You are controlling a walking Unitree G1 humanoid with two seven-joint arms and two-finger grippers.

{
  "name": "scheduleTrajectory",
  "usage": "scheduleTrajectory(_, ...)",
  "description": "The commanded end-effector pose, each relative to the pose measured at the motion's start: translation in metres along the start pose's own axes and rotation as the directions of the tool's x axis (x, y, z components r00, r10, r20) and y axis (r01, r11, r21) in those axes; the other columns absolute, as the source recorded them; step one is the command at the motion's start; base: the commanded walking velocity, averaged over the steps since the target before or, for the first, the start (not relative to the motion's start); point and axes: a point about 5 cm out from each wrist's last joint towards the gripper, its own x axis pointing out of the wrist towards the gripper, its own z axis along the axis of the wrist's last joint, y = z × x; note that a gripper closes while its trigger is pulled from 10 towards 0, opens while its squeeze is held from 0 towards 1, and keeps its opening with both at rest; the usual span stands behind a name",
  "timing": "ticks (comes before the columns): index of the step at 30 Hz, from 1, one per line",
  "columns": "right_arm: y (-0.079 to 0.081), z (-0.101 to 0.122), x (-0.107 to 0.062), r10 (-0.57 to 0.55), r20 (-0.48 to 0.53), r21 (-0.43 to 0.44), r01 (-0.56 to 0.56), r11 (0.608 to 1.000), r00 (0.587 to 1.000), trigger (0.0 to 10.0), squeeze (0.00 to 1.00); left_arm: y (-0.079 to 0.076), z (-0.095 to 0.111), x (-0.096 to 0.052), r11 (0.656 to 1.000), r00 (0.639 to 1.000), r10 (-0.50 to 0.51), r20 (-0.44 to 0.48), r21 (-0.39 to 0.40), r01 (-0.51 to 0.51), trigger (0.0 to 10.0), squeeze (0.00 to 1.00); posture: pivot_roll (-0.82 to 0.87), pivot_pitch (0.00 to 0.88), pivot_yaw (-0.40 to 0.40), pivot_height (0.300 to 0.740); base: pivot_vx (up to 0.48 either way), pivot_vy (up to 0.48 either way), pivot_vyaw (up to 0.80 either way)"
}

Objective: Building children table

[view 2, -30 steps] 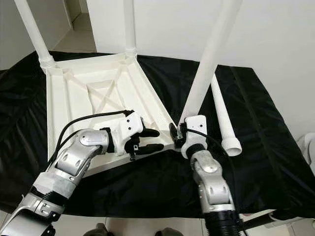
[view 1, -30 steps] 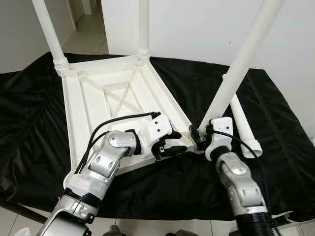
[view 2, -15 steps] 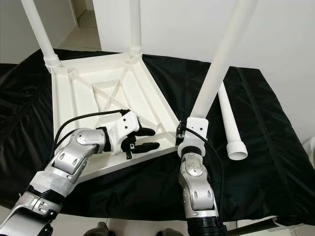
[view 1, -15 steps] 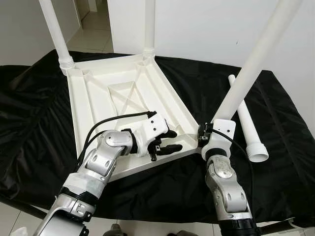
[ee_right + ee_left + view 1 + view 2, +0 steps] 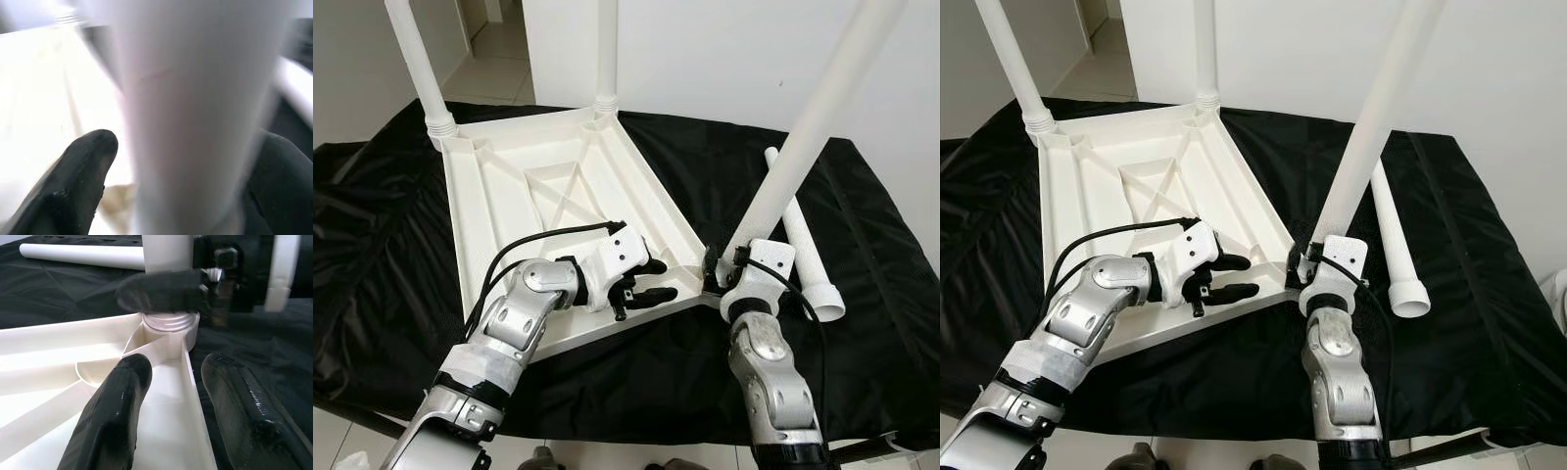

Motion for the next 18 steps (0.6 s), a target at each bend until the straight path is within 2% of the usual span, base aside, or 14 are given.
scheduleTrajectory(1,-0.001,0.003,-0.002,0.044,0.016,0.012,-0.044,0.999,0.999,10.0,0.0,0.006,0.002,-0.001,0.998,0.998,0.059,-0.003,0.016,-0.059,10.0,0.0,0.0,0.0,-0.038,0.74,0.0,0.0,0.0)
scheduleTrajectory(3,-0.009,0.004,-0.003,0.133,0.02,-0.026,-0.132,0.991,0.991,10.0,0.0,0.007,0.003,0.0,0.998,0.998,0.058,0.0,0.019,-0.058,10.0,0.0,0.0,0.0,-0.034,0.74,0.0,0.0,0.0)
scheduleTrajectory(6,-0.013,0.004,-0.003,0.185,0.016,-0.055,-0.184,0.981,0.983,10.0,0.0,0.007,0.003,0.0,0.998,0.998,0.056,0.002,0.02,-0.056,10.0,0.0,0.0,0.0,-0.032,0.74,0.0,0.0,0.0)
scheduleTrajectory(9,-0.02,0.002,0.001,0.3,-0.008,-0.102,-0.299,0.949,0.954,10.0,0.0,0.006,0.004,0.001,0.999,0.999,0.049,0.005,0.022,-0.049,10.0,0.0,-0.01,0.0,-0.024,0.74,0.0,0.0,0.0)
scheduleTrajectory(13,-0.023,0.001,0.006,0.349,-0.021,-0.128,-0.348,0.929,0.937,10.0,0.0,0.006,0.005,0.002,0.999,0.999,0.046,0.006,0.024,-0.046,10.0,0.0,0.0,0.0,-0.019,0.74,0.0,0.0,0.0)
scheduleTrajectory(15,-0.026,0.0,0.015,0.388,-0.038,-0.17,-0.388,0.906,0.921,10.0,0.0,0.005,0.007,0.003,0.999,0.999,0.043,0.01,0.025,-0.044,10.0,0.0,0.0,0.0,-0.021,0.74,0.0,0.0,0.0)
scheduleTrajectory(18,-0.025,-0.001,0.022,0.425,-0.052,-0.183,-0.427,0.885,0.904,10.0,0.0,0.005,0.007,0.003,0.999,0.999,0.043,0.012,0.025,-0.044,10.0,0.0,0.01,0.0,-0.021,0.74,0.0,0.0,0.0)
